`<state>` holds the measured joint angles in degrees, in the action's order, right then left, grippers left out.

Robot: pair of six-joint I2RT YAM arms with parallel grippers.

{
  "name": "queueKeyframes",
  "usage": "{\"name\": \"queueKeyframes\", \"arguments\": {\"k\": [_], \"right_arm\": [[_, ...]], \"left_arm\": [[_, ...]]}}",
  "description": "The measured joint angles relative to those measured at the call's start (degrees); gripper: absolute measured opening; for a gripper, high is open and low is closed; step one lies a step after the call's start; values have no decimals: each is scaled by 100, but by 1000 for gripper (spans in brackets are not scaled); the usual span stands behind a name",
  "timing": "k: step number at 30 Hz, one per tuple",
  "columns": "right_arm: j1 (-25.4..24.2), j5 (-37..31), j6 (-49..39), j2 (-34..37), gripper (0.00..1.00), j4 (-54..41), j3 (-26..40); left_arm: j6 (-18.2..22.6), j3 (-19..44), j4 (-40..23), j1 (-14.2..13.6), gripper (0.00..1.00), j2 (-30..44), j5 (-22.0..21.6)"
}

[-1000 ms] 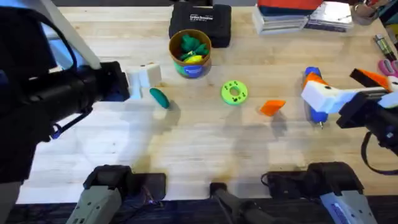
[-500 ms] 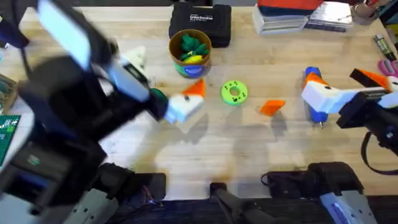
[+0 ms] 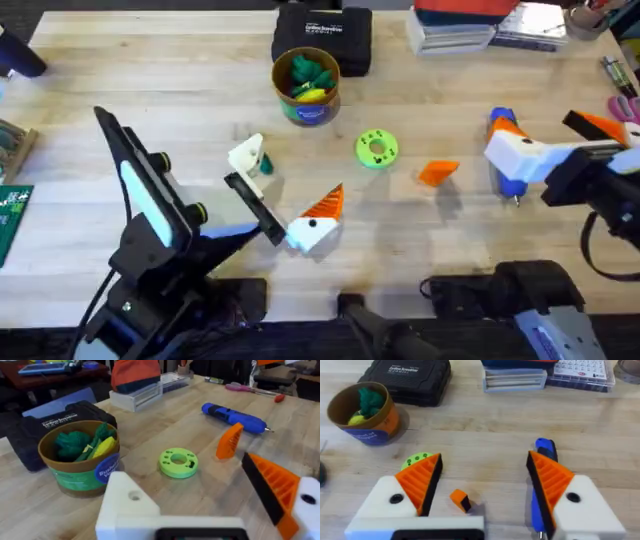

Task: Pick up the gripper from the table and insert it into the empty holder that is missing its gripper. Then pick up a screw, insert it into the mounting hole, and use the screwdriver to tighten it. Finally, clean up the table by picking up the vegetable and placing it into the bucket.

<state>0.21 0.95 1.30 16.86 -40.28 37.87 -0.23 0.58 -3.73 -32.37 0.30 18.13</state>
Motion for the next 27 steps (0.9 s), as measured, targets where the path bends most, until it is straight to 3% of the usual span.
{"name": "queueKeyframes", "arguments": {"k": [4,9,20,27], "right_arm": [[0,0,0,0,993,-2,0],[0,0,0,0,993,-2,0],[0,0,0,2,993,-2,0],[0,0,0,0,993,-2,0]], "left_arm": [[-134,0,-8,96,985,0,-77],[-306,0,-4,452,985,0,22],[-374,0,9,537,985,0,1936],[-374,0,-9,537,985,0,2333]]}}
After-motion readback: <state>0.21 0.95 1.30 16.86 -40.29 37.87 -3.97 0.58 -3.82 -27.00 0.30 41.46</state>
